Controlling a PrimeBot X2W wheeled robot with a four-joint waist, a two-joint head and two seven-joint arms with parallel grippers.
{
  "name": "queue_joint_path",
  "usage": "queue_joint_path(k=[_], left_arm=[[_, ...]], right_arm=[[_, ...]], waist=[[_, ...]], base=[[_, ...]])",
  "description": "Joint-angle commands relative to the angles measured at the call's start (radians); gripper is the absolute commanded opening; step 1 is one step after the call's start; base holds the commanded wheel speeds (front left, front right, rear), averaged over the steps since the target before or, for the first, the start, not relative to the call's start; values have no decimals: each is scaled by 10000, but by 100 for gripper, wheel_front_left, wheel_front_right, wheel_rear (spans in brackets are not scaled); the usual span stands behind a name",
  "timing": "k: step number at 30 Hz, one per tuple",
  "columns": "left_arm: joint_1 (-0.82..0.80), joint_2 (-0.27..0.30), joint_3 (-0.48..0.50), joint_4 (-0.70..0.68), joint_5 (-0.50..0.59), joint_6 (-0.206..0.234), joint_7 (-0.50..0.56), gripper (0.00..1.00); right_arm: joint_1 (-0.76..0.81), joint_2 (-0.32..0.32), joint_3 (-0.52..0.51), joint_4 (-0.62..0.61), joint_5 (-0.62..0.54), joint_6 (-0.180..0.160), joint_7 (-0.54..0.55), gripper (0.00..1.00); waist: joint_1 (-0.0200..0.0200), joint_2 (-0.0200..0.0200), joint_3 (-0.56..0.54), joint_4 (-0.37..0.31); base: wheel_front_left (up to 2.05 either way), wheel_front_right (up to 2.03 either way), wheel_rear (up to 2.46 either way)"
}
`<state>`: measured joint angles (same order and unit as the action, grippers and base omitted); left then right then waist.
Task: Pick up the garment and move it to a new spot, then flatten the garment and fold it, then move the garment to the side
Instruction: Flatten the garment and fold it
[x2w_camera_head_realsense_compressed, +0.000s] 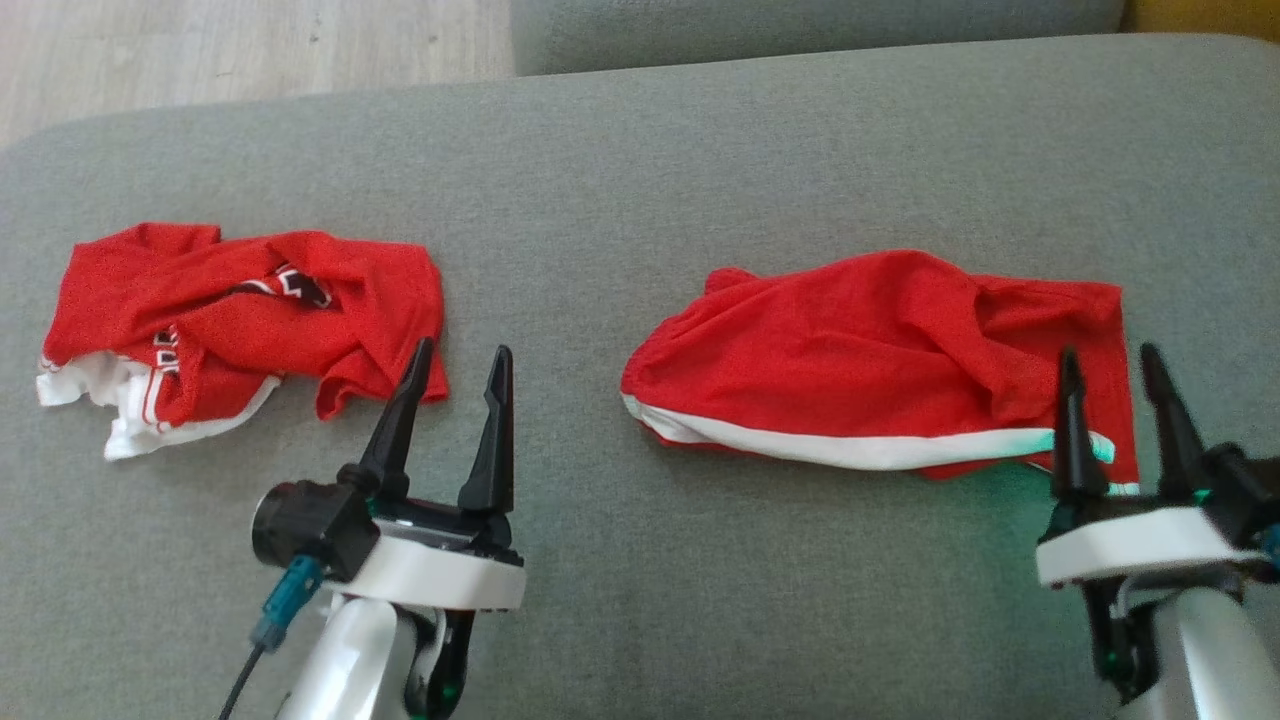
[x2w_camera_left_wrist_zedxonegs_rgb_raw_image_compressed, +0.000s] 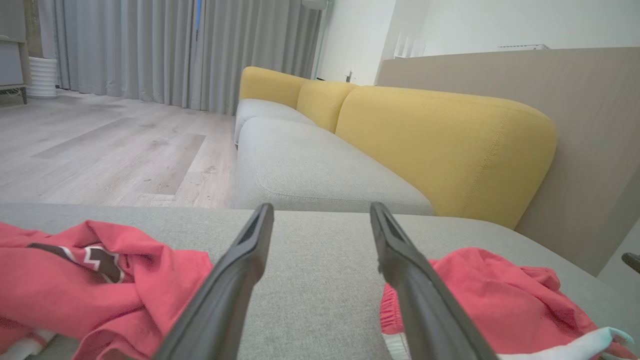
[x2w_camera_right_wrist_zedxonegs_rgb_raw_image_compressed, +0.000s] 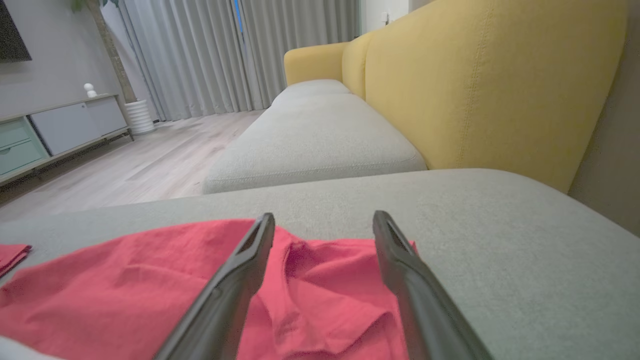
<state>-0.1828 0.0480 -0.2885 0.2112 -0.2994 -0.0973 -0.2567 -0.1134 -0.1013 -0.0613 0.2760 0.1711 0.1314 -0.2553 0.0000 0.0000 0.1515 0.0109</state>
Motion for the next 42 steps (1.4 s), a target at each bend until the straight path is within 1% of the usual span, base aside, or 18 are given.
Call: queue_joint_path(k=[1,7,11,17,18,21,28,36,37,39,40,42], left_arm=[[-279,22,276,-234,-83,-47,-51,100],[-405,22,254,-83,-103,-142,-51,100],[-456,22,277,-61,-112,-175,-51,100],[-452,22,181,-19,-140,-209,-51,100],[-452,22,181,-19,-140,-209,-51,100],[-464,22,136,3,-147,-221,-51,100],[-489,22,110,18,-132,-243,-51,100],[-487,22,111,42,-94,-258,-51,100],[-483,22,110,48,-92,-259,-51,100],[-473,22,108,62,-85,-263,-51,100],[-469,22,108,70,-78,-264,-51,100],[-454,22,118,89,-58,-269,-51,100]], right_arm=[[-62,88,204,-384,-128,-7,-64,100],[25,358,176,-548,-273,-7,-64,100],[99,416,16,-381,-384,-7,-64,100],[42,484,-942,731,-691,-7,34,100],[42,484,-942,731,-691,-7,34,100],[-91,500,-1119,1233,-639,-7,156,100],[-333,508,-805,2033,-165,-7,250,100],[-539,510,-605,2380,-72,-7,152,100],[-551,510,-562,2420,-45,-7,148,75],[-577,510,-511,2491,-26,-7,141,18],[-597,510,-519,2496,-46,-7,126,0],[-633,510,-556,2496,-167,-7,81,0]], waist=[[0,0,23,-54],[0,0,109,-246],[0,0,148,-316],[0,0,199,-294],[0,0,199,-294],[0,0,233,-253],[0,0,287,-186],[0,0,293,-137],[0,0,287,-136],[0,0,275,-139],[0,0,273,-142],[0,0,258,-158]], base=[[0,0,0],[0,0,0],[0,0,0],[0,0,0],[0,0,0],[0,0,0],[0,0,0],[0,0,0],[0,0,0],[0,0,0],[0,0,0],[0,0,0]])
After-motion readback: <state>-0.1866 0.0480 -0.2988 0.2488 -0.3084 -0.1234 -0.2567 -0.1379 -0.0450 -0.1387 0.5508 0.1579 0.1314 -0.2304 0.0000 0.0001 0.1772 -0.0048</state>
